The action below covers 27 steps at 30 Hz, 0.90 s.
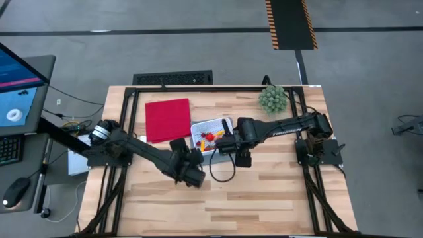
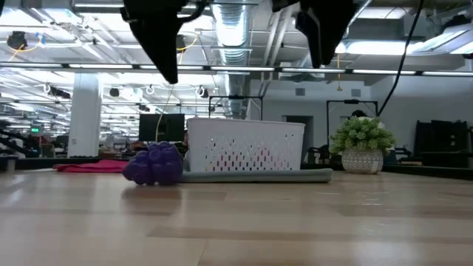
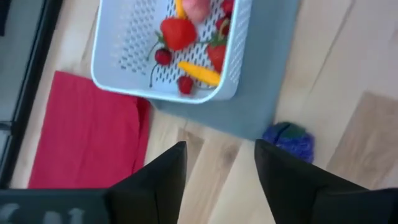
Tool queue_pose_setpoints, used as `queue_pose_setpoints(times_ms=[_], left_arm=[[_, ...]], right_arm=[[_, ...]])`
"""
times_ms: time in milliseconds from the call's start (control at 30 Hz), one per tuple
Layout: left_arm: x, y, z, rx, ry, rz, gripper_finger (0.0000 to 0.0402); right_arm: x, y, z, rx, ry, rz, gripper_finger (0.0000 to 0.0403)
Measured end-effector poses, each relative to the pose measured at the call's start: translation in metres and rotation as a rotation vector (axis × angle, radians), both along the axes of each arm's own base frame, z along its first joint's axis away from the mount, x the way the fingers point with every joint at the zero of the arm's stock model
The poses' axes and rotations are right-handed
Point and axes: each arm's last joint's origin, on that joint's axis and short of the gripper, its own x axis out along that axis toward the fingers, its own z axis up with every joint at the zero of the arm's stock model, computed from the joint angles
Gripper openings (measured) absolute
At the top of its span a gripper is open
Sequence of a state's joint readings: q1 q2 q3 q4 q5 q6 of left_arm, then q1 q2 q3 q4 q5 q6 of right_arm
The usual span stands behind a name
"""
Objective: Pick and placing Produce into tupperware
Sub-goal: Put the grape into the white basket
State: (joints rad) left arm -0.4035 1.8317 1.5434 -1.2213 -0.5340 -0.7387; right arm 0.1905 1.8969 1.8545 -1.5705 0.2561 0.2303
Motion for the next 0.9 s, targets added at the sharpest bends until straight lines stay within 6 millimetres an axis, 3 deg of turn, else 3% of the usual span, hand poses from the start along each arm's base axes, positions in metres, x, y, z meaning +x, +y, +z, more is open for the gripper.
queue_pose_setpoints(times_ms=[267, 367, 633, 767, 900], left_arm=[[-0.004, 0.001, -0.028, -0.009, 0.031, -0.017, 0.0169], [-0.003, 0.0, -0.04, -0.023, 0.032, -0.063, 0.0169], [-0.005, -0.006, -0.041, -0.142, -0.022, 0.075, 0.017], [0.006, -0.01, -0.048, -0.205, -0.053, 0.025, 0.0192], [0.01, -0.01, -0.053, -0.223, -0.039, 0.005, 0.0244]], right_arm=[[-0.019, 0.02, -0.01, -0.019, 0.035, 0.013, 0.031], [-0.036, 0.025, -0.003, -0.018, 0.013, -0.009, 0.031], [-0.087, 0.028, 0.017, 0.005, -0.079, -0.093, 0.031], [-0.106, 0.027, 0.02, 0.011, -0.117, -0.146, 0.0311], [-0.119, 0.03, 0.016, 0.007, -0.116, -0.149, 0.0311]])
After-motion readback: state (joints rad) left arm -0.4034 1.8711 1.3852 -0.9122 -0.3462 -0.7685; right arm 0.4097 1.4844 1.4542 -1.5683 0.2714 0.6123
